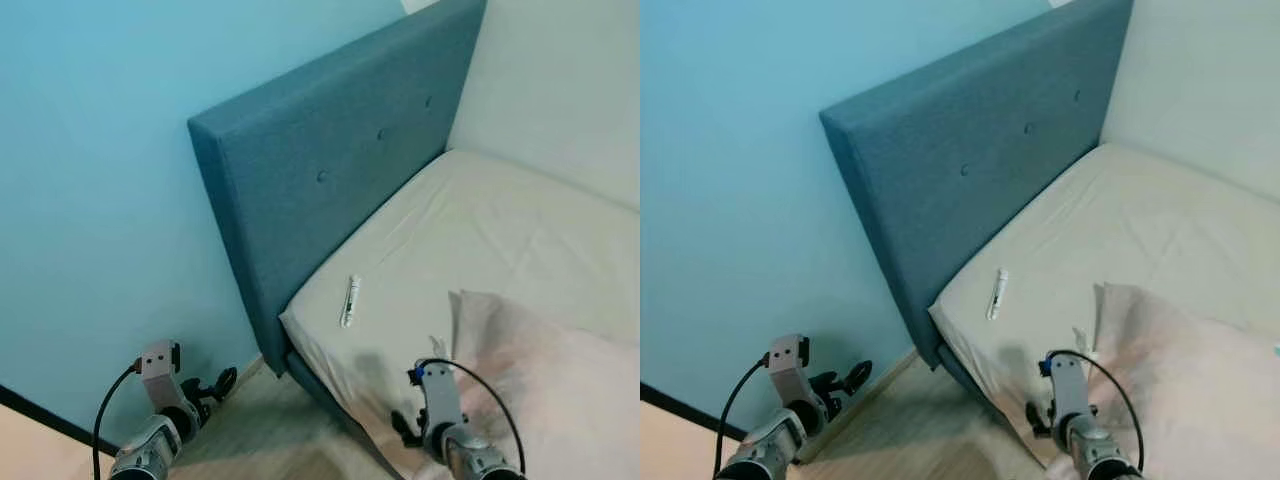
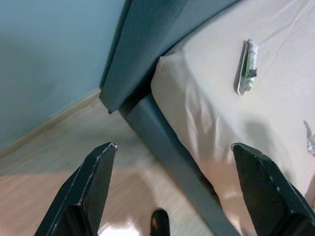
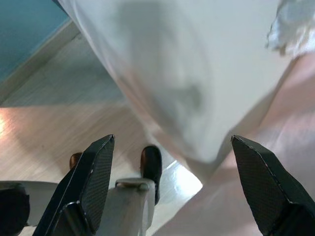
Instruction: Clean up the room
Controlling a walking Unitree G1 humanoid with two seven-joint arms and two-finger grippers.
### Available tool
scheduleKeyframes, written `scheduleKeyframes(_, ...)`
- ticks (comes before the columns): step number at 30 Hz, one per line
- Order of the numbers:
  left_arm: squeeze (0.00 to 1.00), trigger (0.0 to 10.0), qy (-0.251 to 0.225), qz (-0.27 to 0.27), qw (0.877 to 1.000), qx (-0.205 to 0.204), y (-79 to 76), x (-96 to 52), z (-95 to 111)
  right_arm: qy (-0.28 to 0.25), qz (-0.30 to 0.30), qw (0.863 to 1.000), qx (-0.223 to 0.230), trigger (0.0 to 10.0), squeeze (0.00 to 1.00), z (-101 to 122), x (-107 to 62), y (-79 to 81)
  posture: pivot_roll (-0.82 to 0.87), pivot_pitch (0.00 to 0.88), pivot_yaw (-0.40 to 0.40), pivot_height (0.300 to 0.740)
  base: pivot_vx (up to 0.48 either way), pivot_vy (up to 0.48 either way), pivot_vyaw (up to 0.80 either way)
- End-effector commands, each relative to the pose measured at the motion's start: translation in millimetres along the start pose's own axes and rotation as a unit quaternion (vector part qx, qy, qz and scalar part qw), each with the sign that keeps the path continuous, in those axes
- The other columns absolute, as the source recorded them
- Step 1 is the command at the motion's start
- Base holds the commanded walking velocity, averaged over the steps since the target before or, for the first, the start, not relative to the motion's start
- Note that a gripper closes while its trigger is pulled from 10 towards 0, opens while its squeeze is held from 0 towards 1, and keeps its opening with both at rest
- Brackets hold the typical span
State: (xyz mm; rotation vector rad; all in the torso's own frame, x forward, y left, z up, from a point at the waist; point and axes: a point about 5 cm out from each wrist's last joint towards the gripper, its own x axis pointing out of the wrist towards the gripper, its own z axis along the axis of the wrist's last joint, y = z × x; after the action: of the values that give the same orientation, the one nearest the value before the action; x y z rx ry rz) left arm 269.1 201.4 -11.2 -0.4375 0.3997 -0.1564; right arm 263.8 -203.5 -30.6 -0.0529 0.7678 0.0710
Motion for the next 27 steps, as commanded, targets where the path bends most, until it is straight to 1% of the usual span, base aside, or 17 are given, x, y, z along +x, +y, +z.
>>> scheduleKeyframes(1,0.00,10.0,-0.005,-0.023,1.000,-0.015,-3.8,1.2,0.4,-0.002,0.003,1.000,0.001,10.0,0.00,0.1,0.1,1.1,-0.04,0.204,0.061,0.700,0.000,0.000,0.00)
scheduleKeyframes(2,0.00,10.0,-0.002,-0.039,0.999,-0.005,-7.7,3.0,1.1,-0.008,0.002,1.000,0.003,10.0,0.00,3.8,0.6,0.9,-0.04,0.200,0.059,0.695,0.000,0.000,0.00)
scheduleKeyframes(3,0.00,10.0,-0.002,-0.039,0.999,-0.005,-7.7,3.0,1.1,-0.008,0.002,1.000,0.003,10.0,0.00,3.8,0.6,0.9,-0.04,0.200,0.059,0.695,0.000,0.000,0.00)
scheduleKeyframes(4,0.00,10.0,0.001,-0.056,0.998,0.006,-11.7,4.6,1.6,-0.013,0.003,1.000,0.005,10.0,0.00,7.8,1.1,1.1,-0.04,0.197,0.059,0.690,0.000,0.000,0.00)
scheduleKeyframes(6,0.00,10.0,0.005,-0.072,0.997,0.016,-15.3,5.9,1.8,-0.019,0.004,1.000,0.006,10.0,0.00,12.6,1.8,1.6,-0.04,0.196,0.059,0.680,0.000,0.000,0.00)
scheduleKeyframes(14,0.00,10.0,0.003,-0.071,0.997,0.017,-15.4,6.9,3.7,-0.017,0.005,1.000,0.009,10.0,0.00,15.7,2.9,3.9,-0.04,0.186,0.054,0.650,0.000,0.000,0.00)
scheduleKeyframes(18,0.00,10.0,0.006,-0.067,0.998,0.017,-12.5,4.7,2.0,-0.009,-0.010,1.000,0.006,10.0,0.00,13.2,2.5,1.4,-0.04,0.181,0.054,0.635,0.000,0.000,0.00)
scheduleKeyframes(21,0.00,10.0,0.011,-0.060,0.998,0.017,-9.4,2.6,0.1,-0.011,-0.027,1.000,0.004,10.0,0.00,13.4,1.6,-4.0,-0.05,0.180,0.058,0.630,0.000,0.000,0.00)
scheduleKeyframes(22,0.00,10.0,0.014,-0.057,0.998,0.017,-7.9,1.5,-1.1,-0.014,-0.036,0.999,0.008,10.0,0.00,14.2,0.9,-8.2,-0.05,0.178,0.059,0.630,0.000,0.000,0.00)
scheduleKeyframes(23,0.00,10.0,0.014,-0.057,0.998,0.017,-7.9,1.5,-1.1,-0.014,-0.036,0.999,0.008,10.0,0.00,14.2,0.9,-8.2,-0.05,0.178,0.059,0.630,0.000,0.000,0.00)
scheduleKeyframes(25,0.00,10.0,0.018,-0.052,0.998,0.017,-5.7,-0.1,-2.7,-0.007,-0.058,0.998,0.005,10.0,0.00,13.6,-1.2,-18.8,-0.06,0.178,0.059,0.630,0.000,0.000,0.00)
scheduleKeyframes(26,0.00,10.0,0.018,-0.052,0.998,0.017,-5.7,-0.1,-2.7,-0.007,-0.058,0.998,0.005,10.0,0.00,13.6,-1.2,-18.8,-0.06,0.178,0.059,0.630,0.000,0.000,0.00)
scheduleKeyframes(27,0.00,10.0,0.018,-0.050,0.998,0.017,-4.8,-0.7,-2.9,0.012,-0.091,0.996,-0.006,10.0,0.00,10.0,-4.3,-31.5,-0.05,0.178,0.057,0.630,0.000,0.000,0.00)
